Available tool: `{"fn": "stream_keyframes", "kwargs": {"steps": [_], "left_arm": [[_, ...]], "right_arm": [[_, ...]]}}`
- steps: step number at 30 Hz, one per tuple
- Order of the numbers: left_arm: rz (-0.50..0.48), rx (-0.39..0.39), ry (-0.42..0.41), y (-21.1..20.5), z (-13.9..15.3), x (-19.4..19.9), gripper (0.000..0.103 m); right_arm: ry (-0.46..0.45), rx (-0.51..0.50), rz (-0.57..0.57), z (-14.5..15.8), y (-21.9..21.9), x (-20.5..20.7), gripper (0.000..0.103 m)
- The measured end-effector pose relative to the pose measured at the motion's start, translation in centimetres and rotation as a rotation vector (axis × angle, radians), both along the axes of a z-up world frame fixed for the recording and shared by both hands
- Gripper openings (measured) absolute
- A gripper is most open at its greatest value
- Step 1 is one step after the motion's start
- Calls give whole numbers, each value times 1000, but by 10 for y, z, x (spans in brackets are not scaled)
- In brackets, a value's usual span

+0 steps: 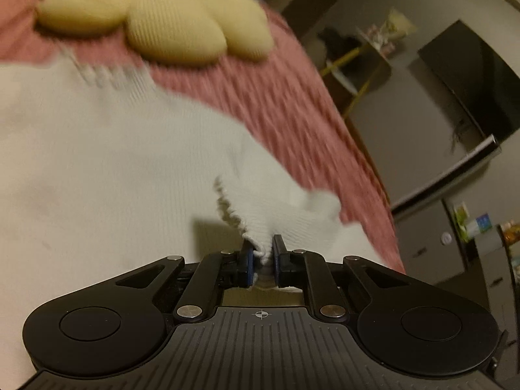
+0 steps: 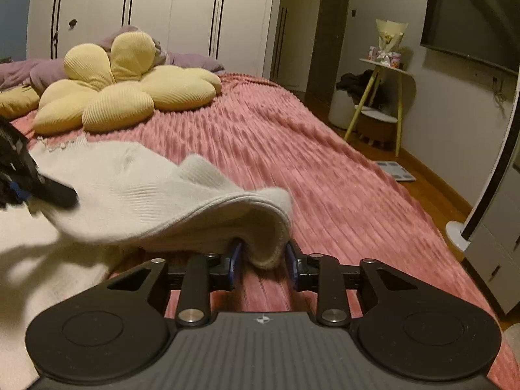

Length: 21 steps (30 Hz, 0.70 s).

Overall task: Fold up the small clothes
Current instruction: 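Carry both cuffs across the sweater body and open both grippers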

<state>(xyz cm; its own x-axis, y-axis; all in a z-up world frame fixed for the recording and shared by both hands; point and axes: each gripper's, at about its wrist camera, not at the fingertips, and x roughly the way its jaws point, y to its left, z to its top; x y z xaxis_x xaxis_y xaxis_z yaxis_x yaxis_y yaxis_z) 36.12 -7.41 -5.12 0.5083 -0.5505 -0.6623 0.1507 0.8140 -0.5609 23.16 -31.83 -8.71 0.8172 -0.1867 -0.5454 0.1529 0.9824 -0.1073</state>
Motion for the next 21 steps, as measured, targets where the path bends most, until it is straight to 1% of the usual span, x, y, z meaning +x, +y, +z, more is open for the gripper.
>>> {"fn": "stream_keyframes", "kwargs": {"steps": [3, 4, 7, 8, 10, 13, 15, 17, 19, 21], "left_arm": [[46, 102, -77, 24, 14, -2, 13], [62, 126, -87, 32, 17, -2, 13], [126, 173, -80, 61, 15, 1, 13], [145, 189, -77, 72, 13, 2, 13], [174, 217, -77, 89, 11, 2, 13], [221, 257, -71, 116, 5, 2, 13], [249, 265, -69, 131, 2, 2, 13], [274, 275, -68, 145, 1, 1, 13], [293, 290, -77, 157, 0, -2, 13], [310, 301, -80, 168, -3, 0, 13]], "right_arm": [[17, -12, 26, 1, 9, 8, 35], [28, -15, 36, 1, 12, 11, 35], [50, -12, 62, 1, 22, 19, 33], [66, -25, 64, 0, 27, 23, 31], [93, -50, 79, -2, 36, 29, 31], [88, -76, 127, 1, 51, 34, 31], [80, -89, 166, 4, 63, 35, 36], [66, -104, 198, 7, 75, 36, 39], [65, -133, 238, 9, 89, 37, 40], [64, -156, 274, 9, 101, 35, 47]]}}
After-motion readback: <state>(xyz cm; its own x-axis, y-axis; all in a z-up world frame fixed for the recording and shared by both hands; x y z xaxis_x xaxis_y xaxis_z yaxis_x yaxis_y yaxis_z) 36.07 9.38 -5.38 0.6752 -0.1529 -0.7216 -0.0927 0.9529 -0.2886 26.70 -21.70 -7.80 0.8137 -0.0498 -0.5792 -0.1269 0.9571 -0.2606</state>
